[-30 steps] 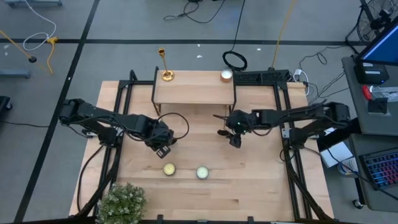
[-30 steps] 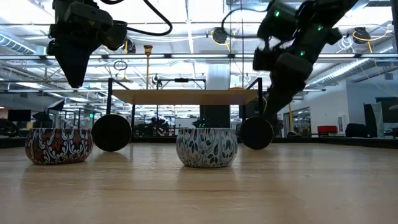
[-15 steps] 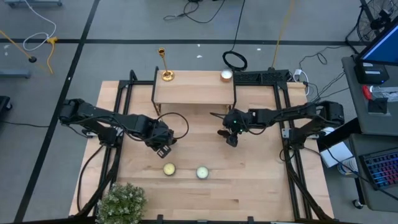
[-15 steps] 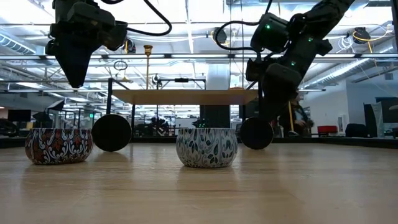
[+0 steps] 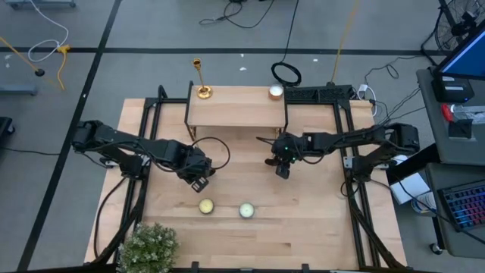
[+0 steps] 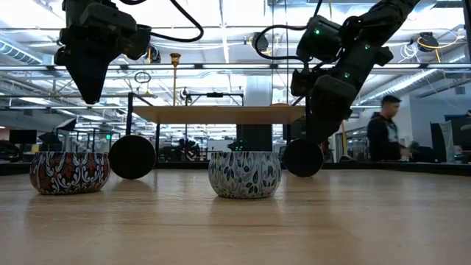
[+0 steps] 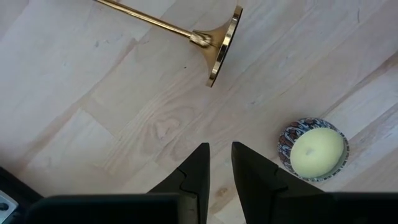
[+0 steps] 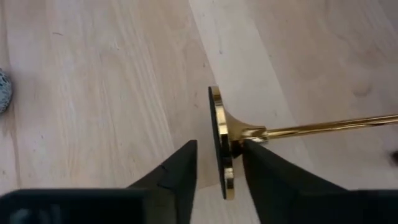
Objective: Pick & Place candle stick holders
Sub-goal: Put the right gold candle holder on the shelf aligned with the other gold candle holder
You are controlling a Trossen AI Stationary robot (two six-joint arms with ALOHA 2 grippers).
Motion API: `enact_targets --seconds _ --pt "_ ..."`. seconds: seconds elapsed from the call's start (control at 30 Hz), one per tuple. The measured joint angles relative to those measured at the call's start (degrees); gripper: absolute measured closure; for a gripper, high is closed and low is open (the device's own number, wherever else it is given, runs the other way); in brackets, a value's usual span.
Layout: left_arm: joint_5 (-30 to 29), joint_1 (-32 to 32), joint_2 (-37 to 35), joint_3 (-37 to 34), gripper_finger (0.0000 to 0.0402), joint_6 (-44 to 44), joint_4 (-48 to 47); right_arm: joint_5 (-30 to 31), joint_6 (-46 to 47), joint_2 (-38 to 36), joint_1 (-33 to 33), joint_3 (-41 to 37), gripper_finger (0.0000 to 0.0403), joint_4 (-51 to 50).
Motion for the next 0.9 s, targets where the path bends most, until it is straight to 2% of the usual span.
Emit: enact_targets --seconds 0.33,0.43,0.63,0.9 --pt "-0.1 0.0 0.0 0.0 0.033 0.2 0.0 0.7 1.2 0.0 0.0 0.0 0.0387 0.3" --pt "-0.1 0.0 0.0 0.0 0.033 0.2 0.0 1.0 1.7 0.0 0.0 0.0 0.0392 0.3" --pt "-0.2 0.0 0.0 0.0 0.033 -0.1 0.0 0.1 5.6 0.0 0.4 0.0 0.0376 0.7" --pt "-0.2 0.0 0.0 0.0 0.033 -0.4 0.1 -1.3 8.2 -1.1 4.7 2.2 0.039 -0.4"
